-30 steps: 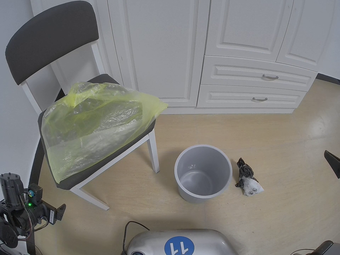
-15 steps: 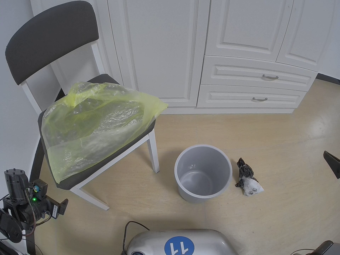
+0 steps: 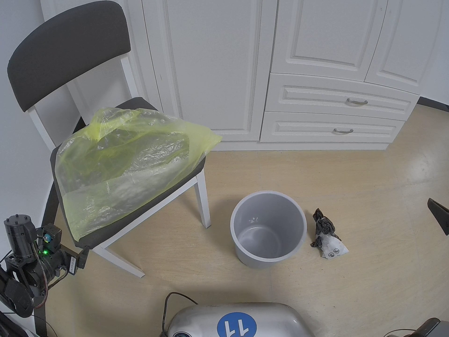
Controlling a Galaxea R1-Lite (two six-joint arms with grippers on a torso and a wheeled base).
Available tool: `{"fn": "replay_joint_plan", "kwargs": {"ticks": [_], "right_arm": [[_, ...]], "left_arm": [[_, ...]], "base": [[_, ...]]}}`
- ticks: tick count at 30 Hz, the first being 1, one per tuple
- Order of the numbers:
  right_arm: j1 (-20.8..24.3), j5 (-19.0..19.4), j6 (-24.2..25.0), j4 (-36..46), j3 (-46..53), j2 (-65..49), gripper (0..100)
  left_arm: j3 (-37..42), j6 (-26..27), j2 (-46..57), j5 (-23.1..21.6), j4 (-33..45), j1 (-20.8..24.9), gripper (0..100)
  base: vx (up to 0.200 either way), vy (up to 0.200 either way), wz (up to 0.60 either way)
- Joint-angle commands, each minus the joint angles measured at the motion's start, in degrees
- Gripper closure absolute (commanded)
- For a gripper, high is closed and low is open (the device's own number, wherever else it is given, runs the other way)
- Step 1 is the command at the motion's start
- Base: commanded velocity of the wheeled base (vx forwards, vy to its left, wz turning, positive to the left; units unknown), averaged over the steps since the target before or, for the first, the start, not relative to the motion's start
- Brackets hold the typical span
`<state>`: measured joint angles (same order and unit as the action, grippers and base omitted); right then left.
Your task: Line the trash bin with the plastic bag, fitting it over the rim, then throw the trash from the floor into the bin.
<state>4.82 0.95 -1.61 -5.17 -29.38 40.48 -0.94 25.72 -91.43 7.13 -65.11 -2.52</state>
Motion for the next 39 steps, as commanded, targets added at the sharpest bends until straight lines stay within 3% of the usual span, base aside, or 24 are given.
{"fn": "replay_joint_plan", "kwargs": {"ticks": [1,8,24,28,39], "right_arm": [[0.0,0.0,0.0,0.0,-0.1,0.0,0],[0.0,0.1,0.0,-0.1,-0.2,0.0,0],[-0.1,0.1,0.1,-0.1,-0.5,-0.1,0],[-0.1,0.1,0.1,-0.2,-0.6,-0.3,0],[-0.2,0.0,0.1,-1.5,-0.5,-0.5,0]], "left_arm": [[-1.0,-0.5,0.3,0.1,-1.0,-0.1,0],[-6.4,-0.7,0.1,-0.3,-1.0,-0.9,0],[-6.4,-0.9,-0.2,-0.4,-1.2,-0.2,0],[-10.0,-5.1,-0.4,-0.4,-1.4,-0.2,0],[-8.6,-10.6,0.5,-0.5,-14.3,-0.1,0]], "base": [[0.000,0.000,0.00],[0.000,0.000,0.00],[0.000,0.000,0.00],[0.000,0.000,0.00],[0.000,0.000,0.00]]}}
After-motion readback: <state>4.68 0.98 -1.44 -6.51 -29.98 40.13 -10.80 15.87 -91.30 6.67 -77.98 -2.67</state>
